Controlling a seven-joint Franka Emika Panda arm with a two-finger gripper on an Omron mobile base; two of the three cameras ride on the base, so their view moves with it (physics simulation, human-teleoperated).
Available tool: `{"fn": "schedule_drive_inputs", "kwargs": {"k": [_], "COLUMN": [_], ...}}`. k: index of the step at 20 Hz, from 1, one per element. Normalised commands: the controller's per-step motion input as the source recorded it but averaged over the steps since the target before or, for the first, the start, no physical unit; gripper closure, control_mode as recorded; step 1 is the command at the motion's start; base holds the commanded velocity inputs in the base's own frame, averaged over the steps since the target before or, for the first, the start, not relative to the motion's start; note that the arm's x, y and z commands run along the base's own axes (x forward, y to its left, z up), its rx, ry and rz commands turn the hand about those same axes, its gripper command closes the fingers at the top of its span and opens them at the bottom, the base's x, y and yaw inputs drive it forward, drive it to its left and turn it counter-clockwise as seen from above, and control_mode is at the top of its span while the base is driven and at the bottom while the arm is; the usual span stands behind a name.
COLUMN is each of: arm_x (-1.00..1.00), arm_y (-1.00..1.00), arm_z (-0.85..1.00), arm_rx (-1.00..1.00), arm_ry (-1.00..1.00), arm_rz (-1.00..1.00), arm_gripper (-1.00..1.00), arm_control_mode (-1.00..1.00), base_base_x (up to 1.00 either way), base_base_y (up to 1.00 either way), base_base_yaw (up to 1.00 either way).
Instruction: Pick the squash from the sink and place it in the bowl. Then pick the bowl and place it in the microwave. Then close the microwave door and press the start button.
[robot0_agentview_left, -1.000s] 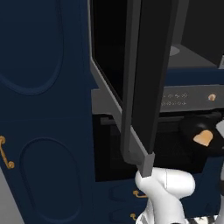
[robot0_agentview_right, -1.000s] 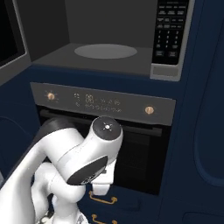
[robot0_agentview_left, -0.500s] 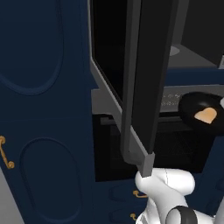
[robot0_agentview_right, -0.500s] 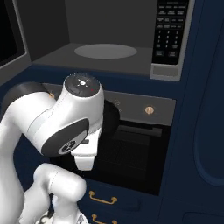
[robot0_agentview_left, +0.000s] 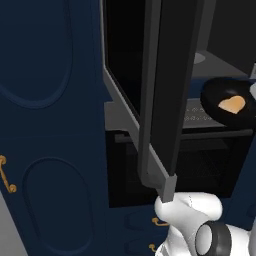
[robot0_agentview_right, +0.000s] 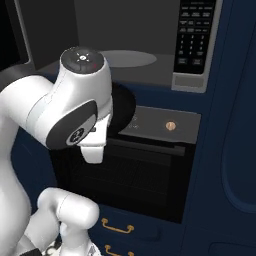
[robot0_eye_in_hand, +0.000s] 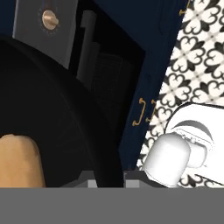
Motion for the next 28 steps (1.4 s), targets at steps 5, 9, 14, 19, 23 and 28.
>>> {"fn": "schedule_drive_inputs", "kwargs": {"k": [5,9,14,19,23,28], "arm_x": [0.86,0.64,0.6,0.8,0.68,0.55], "arm_y": [0.04,0.0,0.08,0.11,0.08,0.08], "arm_z": [0.28,0.41,0.35,0.07,0.06,0.19], "arm_rx": [0.0,0.0,0.0,0.0,0.0,0.0], "arm_ry": [0.0,-0.01,-0.04,0.0,-0.01,-0.02], "arm_rz": [-0.04,-0.01,0.0,0.0,0.0,0.0], "arm_gripper": [1.0,1.0,1.0,1.0,1.0,1.0], "arm_control_mode": [-1.0,-1.0,-1.0,-1.0,-1.0,-1.0], "base_base_x": [0.0,0.0,0.0,0.0,0.0,0.0], "base_base_y": [0.0,0.0,0.0,0.0,0.0,0.0], "base_base_yaw": [0.0,0.0,0.0,0.0,0.0,0.0]}}
